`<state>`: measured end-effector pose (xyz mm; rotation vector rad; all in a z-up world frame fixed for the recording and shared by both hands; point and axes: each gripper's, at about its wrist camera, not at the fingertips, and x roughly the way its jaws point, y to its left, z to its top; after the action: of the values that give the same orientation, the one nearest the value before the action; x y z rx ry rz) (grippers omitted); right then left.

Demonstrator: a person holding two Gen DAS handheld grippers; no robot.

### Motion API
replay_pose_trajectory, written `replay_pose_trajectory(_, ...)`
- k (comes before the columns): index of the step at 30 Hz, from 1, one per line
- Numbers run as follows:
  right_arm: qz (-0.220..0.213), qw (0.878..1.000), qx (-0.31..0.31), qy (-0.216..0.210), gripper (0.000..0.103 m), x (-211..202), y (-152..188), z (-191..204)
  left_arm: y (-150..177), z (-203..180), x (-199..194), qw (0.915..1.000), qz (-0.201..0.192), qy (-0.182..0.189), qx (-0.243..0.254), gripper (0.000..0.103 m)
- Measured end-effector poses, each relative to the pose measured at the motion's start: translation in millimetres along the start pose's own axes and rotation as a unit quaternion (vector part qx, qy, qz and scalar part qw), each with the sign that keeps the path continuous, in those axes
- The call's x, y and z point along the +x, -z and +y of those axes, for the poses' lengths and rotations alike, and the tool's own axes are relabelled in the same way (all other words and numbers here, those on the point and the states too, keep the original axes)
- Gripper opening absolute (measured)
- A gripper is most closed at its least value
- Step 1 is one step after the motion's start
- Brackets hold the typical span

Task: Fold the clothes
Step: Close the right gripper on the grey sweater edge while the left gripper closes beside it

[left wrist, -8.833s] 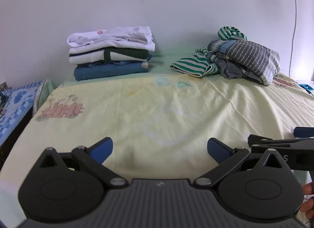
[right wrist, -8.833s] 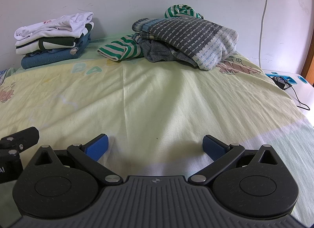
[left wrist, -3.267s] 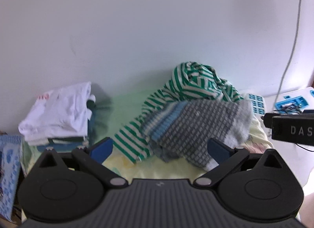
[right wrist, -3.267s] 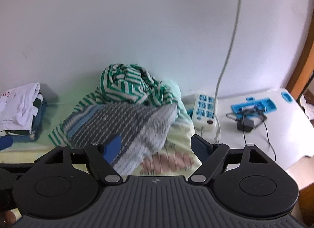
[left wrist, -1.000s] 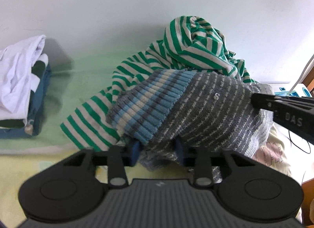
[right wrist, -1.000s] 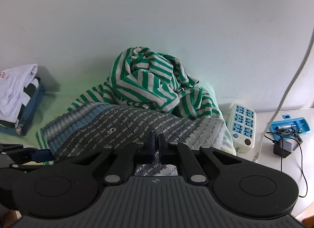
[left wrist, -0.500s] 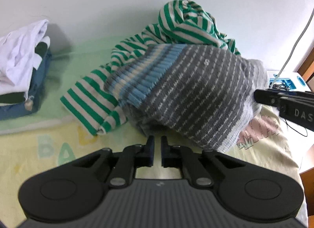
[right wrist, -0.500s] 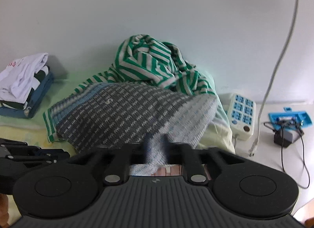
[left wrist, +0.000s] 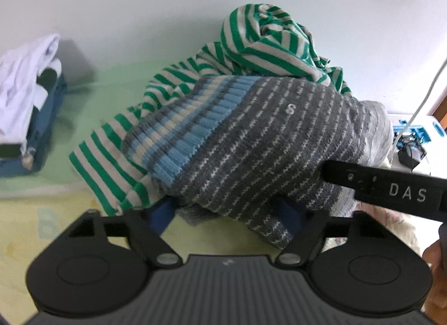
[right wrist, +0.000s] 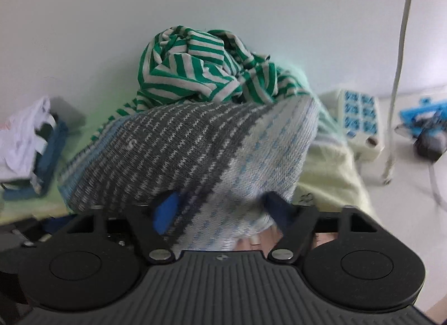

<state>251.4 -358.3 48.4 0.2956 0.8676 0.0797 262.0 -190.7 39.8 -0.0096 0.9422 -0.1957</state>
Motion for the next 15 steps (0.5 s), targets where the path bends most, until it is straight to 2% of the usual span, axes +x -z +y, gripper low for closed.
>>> replay_pose_trajectory(1, -0.001, 1.0, -0.006, -0.002, 0.04, -1, 0, 2, -1, 0, 1, 1.0, 0.001, -0.001, -0.001, 0.06)
replay_pose_trajectory(2, -0.001, 1.0, -0.012, -0.003, 0.027, -2, 0, 5, -1, 0, 0, 1.0, 0.0, -0.006, 0.001, 0.053)
replay_pose_trajectory(3, -0.003, 1.0, -0.018, -0.004, 0.018, -3, 0, 8, -1, -1, 0, 0.9999, -0.001, -0.01, 0.004, 0.042)
replay_pose_trajectory(6, -0.022, 0.998, -0.065, 0.016, 0.011, -12, 6, 21, 0, -2, -6, 0.9999, -0.002, -0.01, 0.011, 0.017)
replay_pose_trajectory(9, -0.037, 0.996, -0.082, 0.022, 0.009, -22, 11, 26, 2, -4, -14, 0.9998, -0.007, -0.01, 0.014, 0.01)
replay_pose_trajectory(15, -0.066, 0.993, -0.1, 0.019, 0.007, -50, 18, 36, 13, -5, -41, 0.9993, -0.026, -0.012, 0.025, 0.006)
